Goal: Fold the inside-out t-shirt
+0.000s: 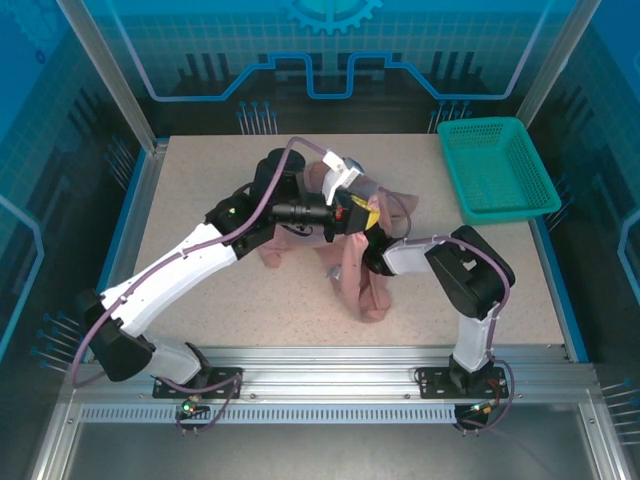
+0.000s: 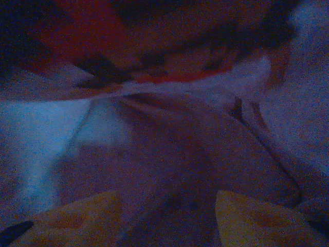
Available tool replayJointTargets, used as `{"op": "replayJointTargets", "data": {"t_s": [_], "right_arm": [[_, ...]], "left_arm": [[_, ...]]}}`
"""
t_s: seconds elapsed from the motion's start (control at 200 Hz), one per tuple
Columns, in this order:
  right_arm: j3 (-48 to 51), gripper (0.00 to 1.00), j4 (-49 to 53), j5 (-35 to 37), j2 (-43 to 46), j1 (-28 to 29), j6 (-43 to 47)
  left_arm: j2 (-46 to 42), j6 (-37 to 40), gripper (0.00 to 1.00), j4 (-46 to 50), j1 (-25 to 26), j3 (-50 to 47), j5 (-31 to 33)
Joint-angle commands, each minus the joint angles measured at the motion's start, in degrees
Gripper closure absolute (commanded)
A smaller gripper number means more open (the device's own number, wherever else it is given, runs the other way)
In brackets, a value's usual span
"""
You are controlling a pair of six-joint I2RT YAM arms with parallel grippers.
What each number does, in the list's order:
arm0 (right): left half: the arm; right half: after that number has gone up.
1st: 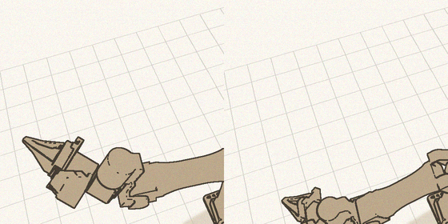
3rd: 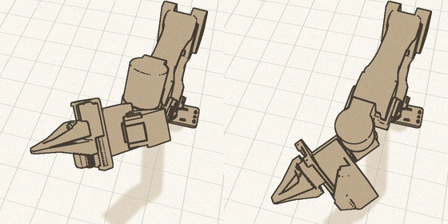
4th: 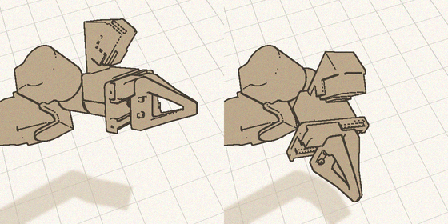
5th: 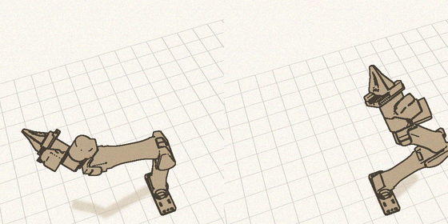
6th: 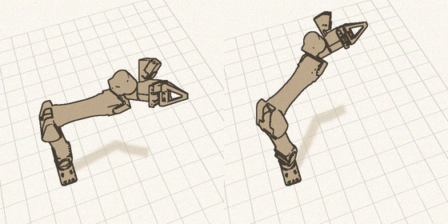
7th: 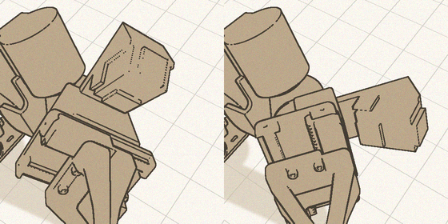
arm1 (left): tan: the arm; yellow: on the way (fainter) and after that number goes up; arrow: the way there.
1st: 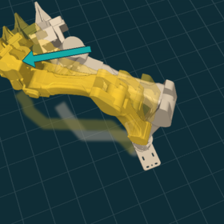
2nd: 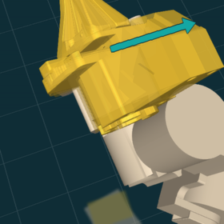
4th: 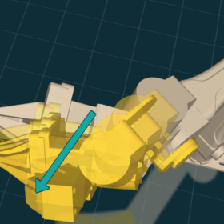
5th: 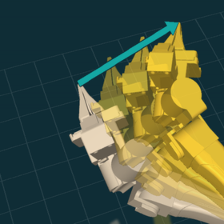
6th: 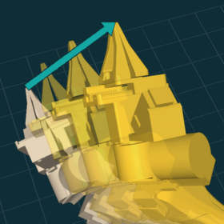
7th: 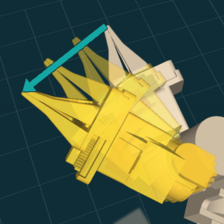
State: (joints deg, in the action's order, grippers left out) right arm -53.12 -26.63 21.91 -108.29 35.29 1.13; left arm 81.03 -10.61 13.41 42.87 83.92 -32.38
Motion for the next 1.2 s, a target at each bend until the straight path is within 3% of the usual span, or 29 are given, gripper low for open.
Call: {"op": "replayJointTargets", "data": {"t_s": [0.0, 0.31, 0.465, 0.58, 0.725, 0.815, 1.05, 1.195], "right_arm": [[-3.1, 0.44, 7.8, 1.1, -2.0, -1.6, -2.3], [-10.0, 0.27, 21.0, 2.7, -5.9, -1.8, -6.4], [-13.1, 0.26, 32.2, 1.5, -7.5, -1.8, -10.9], [-14.6, 0.34, 41.2, -2.0, -7.6, -1.3, -14.2], [-18.0, 0.53, 49.6, -5.7, -10.4, -0.4, -15.6], [-17.3, 0.6, 49.6, -7.0, -11.1, -0.2, -16.3], [-16.5, 1.0, 46.6, -7.4, -4.6, -0.4, -12.2], [-12.9, 1.0, 43.4, -8.7, 4.8, -0.5, -8.9]], "left_arm": [[-4.4, -0.4, 1.0, -4.6, 0.6, 3.6, -4.9], [-7.1, 0.7, 1.0, -4.6, 0.6, 5.0, -4.5], [-8.5, 2.8, 1.0, -3.9, 0.2, 5.5, 2.7], [-9.6, 3.7, 1.0, -3.6, -0.1, 5.2, 9.2], [-11.1, 3.3, 1.0, -5.4, -1.2, 3.3, 13.6], [-12.3, 2.1, 1.0, -6.5, -2.6, 1.5, 14.6], [-14.0, -2.8, 1.0, -7.9, -10.2, -5.6, 23.7], [-12.7, -4.2, 1.0, -5.4, -18.4, -8.5, 33.4]]}}
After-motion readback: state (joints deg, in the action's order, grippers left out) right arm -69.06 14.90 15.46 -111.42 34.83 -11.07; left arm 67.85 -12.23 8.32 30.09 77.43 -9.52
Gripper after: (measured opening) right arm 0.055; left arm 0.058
